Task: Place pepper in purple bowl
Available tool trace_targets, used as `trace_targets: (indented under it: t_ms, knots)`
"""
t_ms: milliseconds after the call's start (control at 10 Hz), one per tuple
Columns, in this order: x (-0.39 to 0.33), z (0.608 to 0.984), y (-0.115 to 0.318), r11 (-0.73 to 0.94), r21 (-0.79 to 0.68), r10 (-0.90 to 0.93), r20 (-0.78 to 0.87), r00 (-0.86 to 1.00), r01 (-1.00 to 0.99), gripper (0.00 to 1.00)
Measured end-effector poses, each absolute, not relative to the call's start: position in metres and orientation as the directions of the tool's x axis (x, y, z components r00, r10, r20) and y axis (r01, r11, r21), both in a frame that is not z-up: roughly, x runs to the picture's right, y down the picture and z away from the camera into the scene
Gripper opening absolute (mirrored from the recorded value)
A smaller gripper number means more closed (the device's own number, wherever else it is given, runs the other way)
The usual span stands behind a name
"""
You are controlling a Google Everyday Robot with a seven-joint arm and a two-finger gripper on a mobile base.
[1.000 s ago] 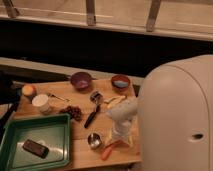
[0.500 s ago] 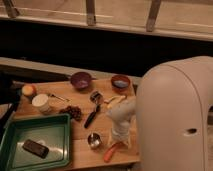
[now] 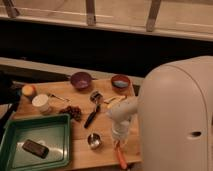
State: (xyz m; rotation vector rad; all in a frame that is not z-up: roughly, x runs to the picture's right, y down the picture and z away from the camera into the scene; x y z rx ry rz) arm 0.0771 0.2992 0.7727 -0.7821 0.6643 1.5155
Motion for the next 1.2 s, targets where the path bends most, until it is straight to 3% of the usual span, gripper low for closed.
trace_targets:
  t_ms: [400, 700, 1200]
  knots:
    - [0.082, 0.768, 0.289, -0.133, -0.066, 0.646, -0.763, -0.036, -0.989, 0.00]
    - [0.092, 0.744, 0.256, -0.175, -0.101, 0.706, -0.706, -0.053, -0.979, 0.00]
    - [0.110, 0.698, 0.157, -0.243, -0.176, 0.850, -0.513, -0.122, -0.954, 0.00]
